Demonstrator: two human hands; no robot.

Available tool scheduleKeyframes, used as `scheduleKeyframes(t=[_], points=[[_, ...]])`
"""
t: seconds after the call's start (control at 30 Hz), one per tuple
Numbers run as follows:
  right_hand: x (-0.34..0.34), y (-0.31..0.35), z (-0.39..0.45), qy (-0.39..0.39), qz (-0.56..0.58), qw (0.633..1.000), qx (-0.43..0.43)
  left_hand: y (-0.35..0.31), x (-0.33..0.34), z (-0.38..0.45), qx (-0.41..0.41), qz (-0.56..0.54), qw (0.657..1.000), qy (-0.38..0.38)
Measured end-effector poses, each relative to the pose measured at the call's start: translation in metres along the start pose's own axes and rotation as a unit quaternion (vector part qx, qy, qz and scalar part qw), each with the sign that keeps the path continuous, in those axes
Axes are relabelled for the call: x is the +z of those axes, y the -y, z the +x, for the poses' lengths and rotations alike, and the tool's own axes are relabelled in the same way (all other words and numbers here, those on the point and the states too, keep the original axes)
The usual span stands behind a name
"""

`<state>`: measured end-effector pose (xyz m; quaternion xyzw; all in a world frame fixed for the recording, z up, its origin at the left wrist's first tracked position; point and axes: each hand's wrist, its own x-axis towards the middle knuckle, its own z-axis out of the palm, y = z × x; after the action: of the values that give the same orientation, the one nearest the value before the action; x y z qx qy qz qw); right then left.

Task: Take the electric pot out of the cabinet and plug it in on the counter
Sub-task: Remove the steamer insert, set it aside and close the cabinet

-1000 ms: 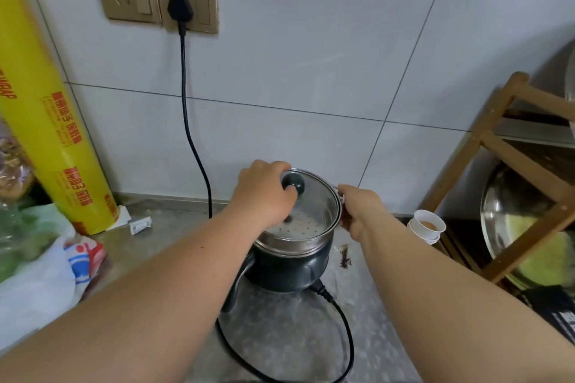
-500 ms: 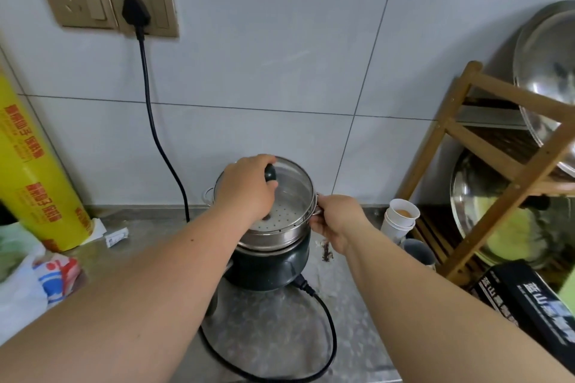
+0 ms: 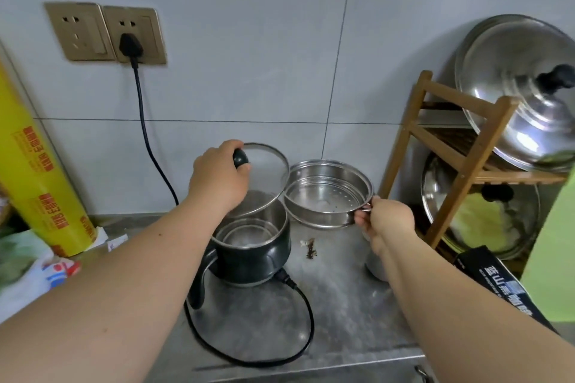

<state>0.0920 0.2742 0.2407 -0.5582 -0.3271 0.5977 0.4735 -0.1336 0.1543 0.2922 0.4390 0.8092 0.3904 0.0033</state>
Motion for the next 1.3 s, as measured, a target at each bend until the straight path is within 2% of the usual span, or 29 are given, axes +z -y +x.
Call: scheduleKeyframes(t=[0.13,0.27,0.47,0.87,1.0,1.07,1.13,1.2,1.3], points=[[-0.025,-0.001,0.003,-0.032,0.024,0.999,0.029,0.014,0.021,-0.009,-0.05,0.064,0.995,0.051],[-0.031,-0.004,0.005,-0.045,0.036,0.997,0.059,0.029,0.039,-0.012,-0.064,0.113,0.987,0.092],[-0.02,-0.011,0.001,-0.044,0.049,0.996,0.061,0.037,0.06,-0.001,-0.046,0.104,0.988,0.1],[-0.018,-0.025,0.002,-0.077,0.035,0.996,0.011,0.05,0.08,0.005,-0.021,0.104,0.988,0.111],[-0.026,-0.031,0.003,-0.073,0.037,0.997,0.009,0.047,0.073,0.008,-0.039,0.159,0.971,0.177],[-0.032,-0.034,0.002,-0.072,0.033,0.997,0.008,0.037,0.071,0.001,-0.035,0.19,0.971,0.143],[-0.045,-0.037,0.001,-0.077,0.028,0.997,0.007,0.023,0.076,-0.014,-0.006,0.149,0.987,0.063],[-0.056,-0.04,0.001,-0.067,0.026,0.997,0.01,0.01,0.08,-0.028,0.019,0.067,0.997,0.022],[-0.083,-0.045,0.003,-0.041,0.019,0.999,0.016,-0.013,0.099,-0.048,0.025,0.011,0.997,0.078]])
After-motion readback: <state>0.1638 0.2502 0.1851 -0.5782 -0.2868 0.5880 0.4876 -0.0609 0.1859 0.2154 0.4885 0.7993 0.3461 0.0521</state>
